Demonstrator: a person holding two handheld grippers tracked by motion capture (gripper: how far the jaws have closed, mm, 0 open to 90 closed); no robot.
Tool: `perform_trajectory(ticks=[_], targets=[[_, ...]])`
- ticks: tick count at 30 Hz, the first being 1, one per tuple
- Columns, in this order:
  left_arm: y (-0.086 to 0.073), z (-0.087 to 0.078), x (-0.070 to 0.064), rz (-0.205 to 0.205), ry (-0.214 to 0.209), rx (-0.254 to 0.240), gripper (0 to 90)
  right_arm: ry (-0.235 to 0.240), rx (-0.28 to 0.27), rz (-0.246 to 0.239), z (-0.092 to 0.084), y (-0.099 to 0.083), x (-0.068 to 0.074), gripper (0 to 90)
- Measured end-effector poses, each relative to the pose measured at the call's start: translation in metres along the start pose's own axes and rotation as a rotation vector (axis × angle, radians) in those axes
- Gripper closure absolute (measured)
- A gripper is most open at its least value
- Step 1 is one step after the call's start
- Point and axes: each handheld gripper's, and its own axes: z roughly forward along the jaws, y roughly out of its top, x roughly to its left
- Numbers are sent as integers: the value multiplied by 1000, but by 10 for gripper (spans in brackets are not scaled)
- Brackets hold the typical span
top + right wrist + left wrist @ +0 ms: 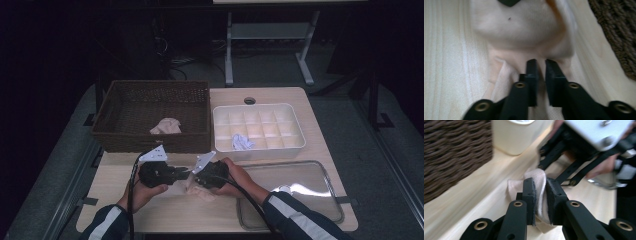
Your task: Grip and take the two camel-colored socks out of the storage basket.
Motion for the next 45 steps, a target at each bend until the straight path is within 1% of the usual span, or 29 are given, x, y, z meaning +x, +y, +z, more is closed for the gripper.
perform_trajectory(ticks=[3, 5, 6, 7, 8, 9, 10, 12, 13, 14, 15, 18, 20, 21, 22, 23, 24, 26, 27, 29, 30, 31, 33, 34, 36, 40, 42, 43, 45], targets=[[-1, -3, 1, -10, 30, 18, 779, -11, -15, 16, -3, 0, -1, 898], [-2, -3, 1, -26, 15, 12, 767, -24, -43, 19, -6, 1, -2, 900], [-3, -3, 1, -23, 10, 17, 768, -23, -51, 28, -7, 3, -1, 899], [-3, -2, 0, -29, 5, 23, 768, -23, -51, 28, -7, 3, -1, 899], [-3, -1, 0, -23, -1, 18, 768, -27, -49, 19, -7, 4, 0, 898], [-3, 0, -1, -26, -9, 18, 768, -28, -51, 30, -5, 5, 0, 897], [-2, 2, -4, -9, -25, 28, 774, -40, -46, 40, 0, 7, 0, 880], [-1, 2, -5, -7, -25, 24, 773, -48, -43, 42, 1, 7, -1, 880], [-1, 2, -6, -14, -38, 17, 773, -48, -41, 56, 3, 7, -2, 878], [0, 1, -6, -11, -37, 14, 774, -52, -39, 57, 4, 7, -4, 872], [0, 1, -6, -10, -31, 13, 773, -51, -43, 70, 6, 7, -4, 863], [0, 2, -5, -31, -21, 0, 768, -49, -43, 66, 7, 6, -5, 811], [0, 2, -4, -40, -4, -3, 764, -53, -54, 76, 1, 6, -6, 777], [0, 2, -5, -50, -4, -3, 763, -48, -62, 87, -4, 5, -8, 750], [0, 3, -5, -50, 6, -3, 763, -46, -58, 90, -14, 2, -11, 728], [0, 3, -5, -50, 6, -3, 763, -46, -58, 90, -14, 2, -11, 728], [1, 4, -6, -57, 3, 2, 763, -37, -50, 85, -19, -1, -14, 725], [2, 7, -7, -52, 9, 13, 763, -21, -29, 67, -31, -7, -15, 741], [3, 8, -7, -49, 8, 17, 763, -2, -9, 59, -37, -11, -15, 749], [6, 12, -8, -45, 6, 22, 762, 6, 16, 39, -43, -18, -11, 750], [8, 15, -10, -49, 7, 30, 762, 17, 32, 51, -44, -22, -8, 755], [9, 16, -10, -47, 6, 37, 762, 21, 52, 39, -44, -25, -6, 750], [12, 23, -12, -48, 8, 39, 760, 3, 77, 22, -42, -30, -2, 745], [12, 26, -13, -47, 8, 47, 760, 6, 86, 24, -41, -33, -2, 742], [15, 34, -14, -43, 16, 57, 754, 10, 80, 36, -40, -36, -4, 734], [20, 52, -19, -35, 9, 86, 735, 7, 74, 44, -41, -38, -5, 721], [23, 61, -24, -9, 22, 107, 697, 5, 75, 39, -41, -38, -5, 716], [24, 64, -25, -5, 25, 113, 659, 6, 74, 44, -41, -38, -4, 704], [25, 66, -28, 2, 22, 119, 624, 2, 73, 43, -42, -38, -5, 696]])
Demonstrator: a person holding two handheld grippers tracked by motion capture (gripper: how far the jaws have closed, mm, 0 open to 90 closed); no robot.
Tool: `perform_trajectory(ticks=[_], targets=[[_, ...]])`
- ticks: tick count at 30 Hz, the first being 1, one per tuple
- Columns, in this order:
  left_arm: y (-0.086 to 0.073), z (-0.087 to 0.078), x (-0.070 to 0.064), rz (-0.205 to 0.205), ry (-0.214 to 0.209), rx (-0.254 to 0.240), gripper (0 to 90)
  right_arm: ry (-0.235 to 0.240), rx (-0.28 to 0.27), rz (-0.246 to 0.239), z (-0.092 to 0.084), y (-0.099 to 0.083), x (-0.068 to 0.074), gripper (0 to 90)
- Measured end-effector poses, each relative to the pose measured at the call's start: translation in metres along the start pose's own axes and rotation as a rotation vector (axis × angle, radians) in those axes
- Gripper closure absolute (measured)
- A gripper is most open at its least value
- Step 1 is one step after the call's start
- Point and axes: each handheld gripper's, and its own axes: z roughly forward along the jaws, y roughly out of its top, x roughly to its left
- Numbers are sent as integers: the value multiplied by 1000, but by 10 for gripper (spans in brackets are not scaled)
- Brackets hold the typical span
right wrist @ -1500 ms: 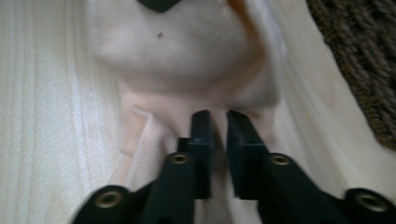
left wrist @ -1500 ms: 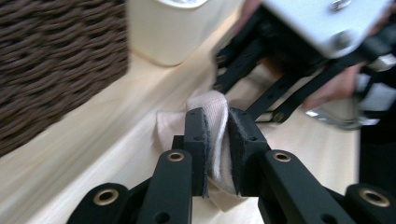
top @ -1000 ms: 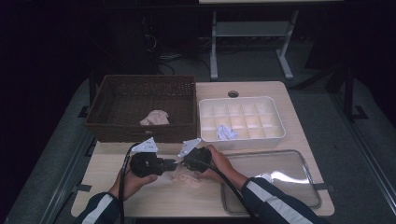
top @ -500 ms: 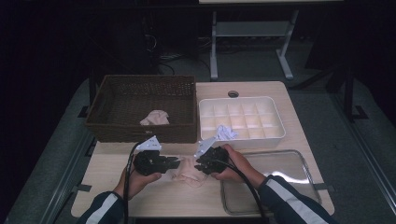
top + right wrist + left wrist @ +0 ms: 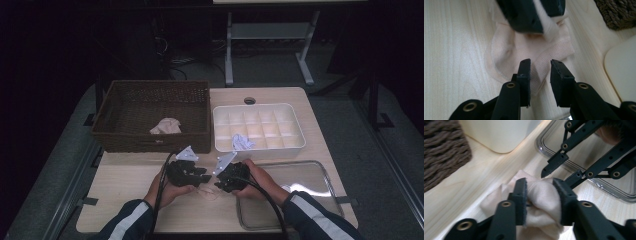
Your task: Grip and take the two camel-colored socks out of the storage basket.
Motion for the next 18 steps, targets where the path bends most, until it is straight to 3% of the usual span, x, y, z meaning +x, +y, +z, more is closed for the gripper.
perform_trajectory(ticks=[2, 5, 8, 9, 10, 13, 18], targets=[[1, -4, -1, 16, -21, -9, 523, 5, 1, -1, -2, -2, -1, 683], [1, -20, -3, 4, -19, -54, 370, 1, 2, 5, -3, -5, -3, 688], [-1, -37, -3, -4, -26, -99, 336, 7, -2, 15, -4, -7, -3, 710], [-2, -43, -4, 11, -21, -104, 336, 3, -4, 12, -4, -7, -3, 713], [-4, -46, -3, 26, -15, -99, 359, -2, -5, 13, -4, -7, -3, 726], [-12, -44, 0, 82, -40, -64, 594, -12, -15, 2, -6, -7, -2, 780], [-22, -14, 0, 131, -82, 30, 727, -9, -22, 7, -9, -6, -3, 805]])
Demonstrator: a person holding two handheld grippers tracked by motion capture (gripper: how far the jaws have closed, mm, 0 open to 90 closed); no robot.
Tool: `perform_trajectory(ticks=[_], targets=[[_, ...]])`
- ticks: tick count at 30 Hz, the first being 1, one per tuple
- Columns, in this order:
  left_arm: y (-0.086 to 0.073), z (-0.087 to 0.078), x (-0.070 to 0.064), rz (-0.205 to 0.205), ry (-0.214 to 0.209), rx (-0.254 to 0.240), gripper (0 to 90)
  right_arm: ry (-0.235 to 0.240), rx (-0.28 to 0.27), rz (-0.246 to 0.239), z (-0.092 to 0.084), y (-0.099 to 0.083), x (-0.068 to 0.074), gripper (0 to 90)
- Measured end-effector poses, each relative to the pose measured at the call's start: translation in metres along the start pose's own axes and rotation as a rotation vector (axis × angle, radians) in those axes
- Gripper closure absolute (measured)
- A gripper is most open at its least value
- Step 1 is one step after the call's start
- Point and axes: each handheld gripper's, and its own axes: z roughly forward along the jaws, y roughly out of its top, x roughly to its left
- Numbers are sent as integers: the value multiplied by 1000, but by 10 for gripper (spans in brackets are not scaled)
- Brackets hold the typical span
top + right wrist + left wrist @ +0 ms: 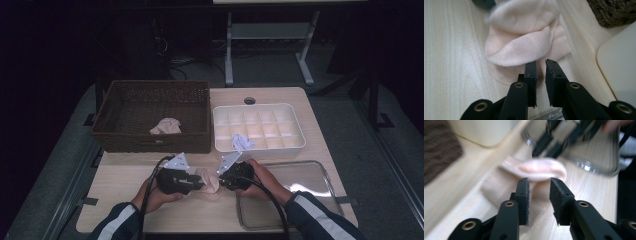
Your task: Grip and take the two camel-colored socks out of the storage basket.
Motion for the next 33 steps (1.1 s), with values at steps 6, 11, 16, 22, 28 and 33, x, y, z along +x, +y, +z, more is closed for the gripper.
perform_trajectory(ticks=[6, 11, 16, 22, 28, 33], targets=[[4, 25, -5, 50, -45, 9, 751, -6, 9, -7, 2, -2, 0, 825], [5, 36, -6, 64, -62, 23, 743, -42, 2, 16, -3, -2, -4, 771], [4, 29, -3, 49, -37, 15, 603, -83, -60, 27, -19, 3, -8, 765], [-2, -3, 7, -25, 44, -73, 463, -89, -127, 38, -27, 8, -3, 781], [-11, 6, 13, -30, 79, -15, 542, -59, -170, 30, -28, 19, 6, 823], [-13, 14, 15, -34, 86, 4, 501, -33, -179, 12, -21, 28, 13, 824]])
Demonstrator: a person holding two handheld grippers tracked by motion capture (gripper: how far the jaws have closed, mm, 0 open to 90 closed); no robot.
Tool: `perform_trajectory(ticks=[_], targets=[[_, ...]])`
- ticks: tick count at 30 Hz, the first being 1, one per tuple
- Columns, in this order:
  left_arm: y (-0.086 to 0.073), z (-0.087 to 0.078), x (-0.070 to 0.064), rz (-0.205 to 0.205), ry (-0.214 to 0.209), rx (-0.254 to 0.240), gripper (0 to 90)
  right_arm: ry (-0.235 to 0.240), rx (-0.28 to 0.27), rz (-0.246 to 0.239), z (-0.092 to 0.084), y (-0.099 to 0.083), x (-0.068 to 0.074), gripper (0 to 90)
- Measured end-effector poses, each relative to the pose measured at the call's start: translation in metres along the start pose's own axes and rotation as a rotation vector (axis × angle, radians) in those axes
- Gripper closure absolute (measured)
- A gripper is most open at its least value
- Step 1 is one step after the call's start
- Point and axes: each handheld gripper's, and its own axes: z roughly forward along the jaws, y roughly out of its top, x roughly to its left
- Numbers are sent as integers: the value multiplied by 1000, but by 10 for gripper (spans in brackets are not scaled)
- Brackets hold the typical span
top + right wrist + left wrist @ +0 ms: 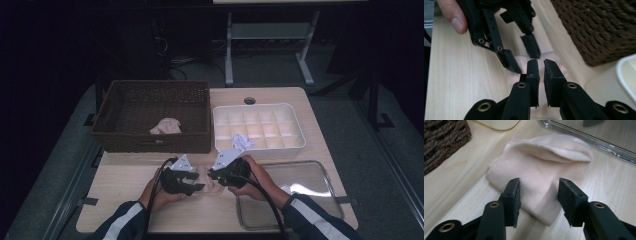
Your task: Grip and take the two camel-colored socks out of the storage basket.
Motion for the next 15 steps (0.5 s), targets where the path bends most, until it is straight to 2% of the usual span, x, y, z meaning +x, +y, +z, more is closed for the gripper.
perform_trajectory(ticks=[4, 8, 11, 13, 15], targets=[[-2, 1, 0, -4, 2, 1, 496, 14, 17, -5, 9, 1, 3, 823], [-3, 1, 0, 11, 3, 6, 503, 19, -9, 0, 13, 5, 5, 806], [-3, 2, -1, 7, 7, -3, 503, 37, -15, -2, 16, 8, 8, 806], [-5, 2, 0, -4, 0, -6, 502, 39, 0, -4, 21, 9, 10, 805], [-5, 1, 2, 3, 3, 1, 497, 43, 31, -17, 26, 7, 10, 801]])
